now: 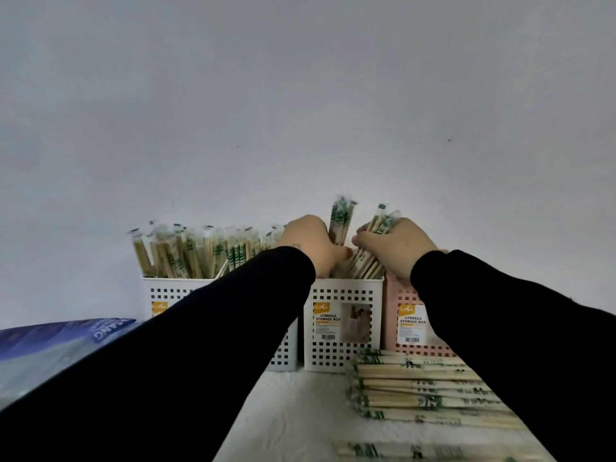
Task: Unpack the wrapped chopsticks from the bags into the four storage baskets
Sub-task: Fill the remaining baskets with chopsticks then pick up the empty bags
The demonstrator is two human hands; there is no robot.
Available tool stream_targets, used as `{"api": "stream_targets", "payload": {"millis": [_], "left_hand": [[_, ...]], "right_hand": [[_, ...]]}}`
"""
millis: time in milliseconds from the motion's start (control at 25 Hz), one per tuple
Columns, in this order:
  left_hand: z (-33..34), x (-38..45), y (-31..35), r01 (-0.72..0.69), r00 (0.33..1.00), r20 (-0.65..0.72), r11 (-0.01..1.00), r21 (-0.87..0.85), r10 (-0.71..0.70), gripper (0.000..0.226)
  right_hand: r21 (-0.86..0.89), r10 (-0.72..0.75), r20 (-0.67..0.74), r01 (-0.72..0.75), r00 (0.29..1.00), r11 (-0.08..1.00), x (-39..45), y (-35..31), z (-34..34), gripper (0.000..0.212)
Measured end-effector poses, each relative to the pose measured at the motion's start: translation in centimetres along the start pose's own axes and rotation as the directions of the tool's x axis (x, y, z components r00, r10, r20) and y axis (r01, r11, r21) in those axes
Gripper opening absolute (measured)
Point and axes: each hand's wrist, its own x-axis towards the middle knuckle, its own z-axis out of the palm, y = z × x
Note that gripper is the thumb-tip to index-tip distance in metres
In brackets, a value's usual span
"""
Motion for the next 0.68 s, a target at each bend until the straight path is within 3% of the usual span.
{"api": "stream_targets", "payload": {"millis": [80, 160, 280, 400, 520, 680], "left_hand": [[0.2, -1.1, -0.6, -0.041, 0.999, -0.014, 0.999, 0.031, 0.041, 0.027], [0.5, -2.5, -1.9, -0.103, 0.992, -0.064, 0.994, 0.023, 0.105, 0.043], [2.2, -4.6, -3.0, -0.221, 0.957, -0.187, 0.975, 0.035, 0.223, 0.049], [3.4, -5.0, -4.4, -0.273, 0.922, -0.235, 0.947, 0.170, 0.308, 0.036], [3.8, -5.2, -4.8, -0.264, 0.929, -0.188, 0.926, 0.270, 0.320, 0.021], [3.9, -5.4, -5.0, -0.280, 0.919, -0.219, 0.934, 0.222, 0.328, 0.020]], "right_hand": [[-0.059, -0.013, 0.032, 0.015, 0.999, 0.998, 0.0, -0.3, 0.0, 0.033], [-0.098, 0.000, 0.041, 0.004, 0.999, 0.995, -0.1, -1.2, 0.3, 0.036], [-0.186, 0.021, 0.085, -0.005, 0.996, 0.982, -0.1, -2.2, -0.3, 0.040], [-0.300, -0.010, 0.108, 0.042, 0.994, 0.953, 0.1, -3.7, 0.1, 0.043], [-0.423, -0.062, 0.129, 0.111, 0.990, 0.899, 0.6, -5.3, 0.7, 0.041], [-0.545, -0.084, 0.212, 0.189, 0.974, 0.817, 1.0, -6.5, 1.4, 0.039]]}}
